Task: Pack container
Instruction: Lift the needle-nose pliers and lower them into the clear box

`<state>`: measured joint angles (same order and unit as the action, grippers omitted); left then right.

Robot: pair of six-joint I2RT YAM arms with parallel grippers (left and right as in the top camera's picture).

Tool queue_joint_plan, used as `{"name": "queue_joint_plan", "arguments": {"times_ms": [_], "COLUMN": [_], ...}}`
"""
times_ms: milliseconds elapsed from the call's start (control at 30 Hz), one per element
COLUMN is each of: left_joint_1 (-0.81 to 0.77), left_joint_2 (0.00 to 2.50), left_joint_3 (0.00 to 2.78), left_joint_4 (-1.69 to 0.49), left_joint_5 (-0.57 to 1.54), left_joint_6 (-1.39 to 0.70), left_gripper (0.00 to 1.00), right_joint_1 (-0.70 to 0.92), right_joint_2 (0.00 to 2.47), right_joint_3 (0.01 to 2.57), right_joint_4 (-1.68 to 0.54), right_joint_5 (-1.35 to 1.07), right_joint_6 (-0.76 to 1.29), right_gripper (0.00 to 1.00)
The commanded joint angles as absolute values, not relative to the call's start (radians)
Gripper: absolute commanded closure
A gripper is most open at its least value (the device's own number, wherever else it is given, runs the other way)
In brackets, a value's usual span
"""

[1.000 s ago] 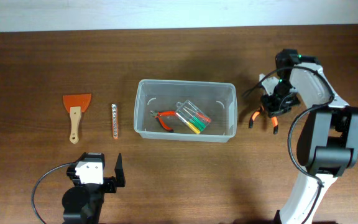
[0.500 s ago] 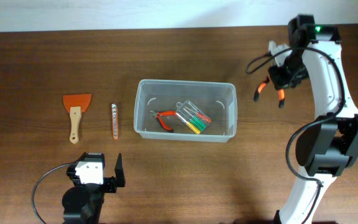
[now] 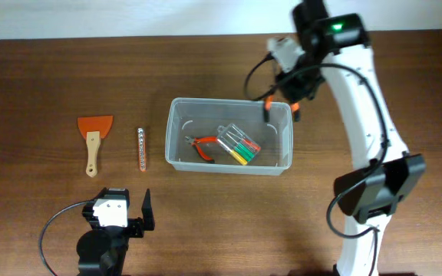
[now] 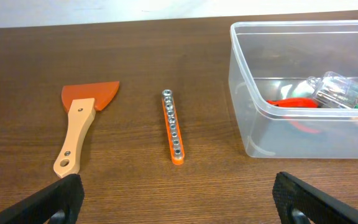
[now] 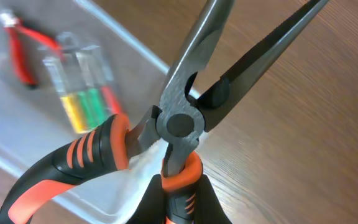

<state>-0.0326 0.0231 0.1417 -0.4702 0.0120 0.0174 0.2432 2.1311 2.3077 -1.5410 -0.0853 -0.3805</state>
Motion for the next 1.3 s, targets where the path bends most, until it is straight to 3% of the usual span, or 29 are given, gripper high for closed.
{"name": "queue_joint_plan", "arguments": {"times_ms": [0, 367, 800, 1267], "left_joint_1": [-0.038, -0.037, -0.038, -0.038], "left_joint_2": [0.017, 0.017, 0.017, 0.017], "left_joint_3": [0.135, 0.135, 0.135, 0.135], "left_joint_4": [-0.467, -0.467, -0.467, -0.467], "left_joint_5": [0.023, 0.023, 0.023, 0.023], "left_joint_6": [0.015, 0.015, 0.015, 0.015], "left_gripper": [0.01, 0.01, 0.01, 0.01], "right_joint_1": [0.326, 0.437, 0.44, 0.44], "right_joint_2": [2.129, 2.13, 2.132, 2.133], "right_joint_3": [2.327, 2.198, 2.002, 1.954], "right_joint_4": [-1.539, -1.499, -1.382, -1.337], "right_joint_5": [-0.114, -0.134, -0.127, -0.162], "right_joint_6": [-0.376, -0.379, -0.388, -0.388], "right_gripper": [0.96, 0.96, 0.96, 0.96]}}
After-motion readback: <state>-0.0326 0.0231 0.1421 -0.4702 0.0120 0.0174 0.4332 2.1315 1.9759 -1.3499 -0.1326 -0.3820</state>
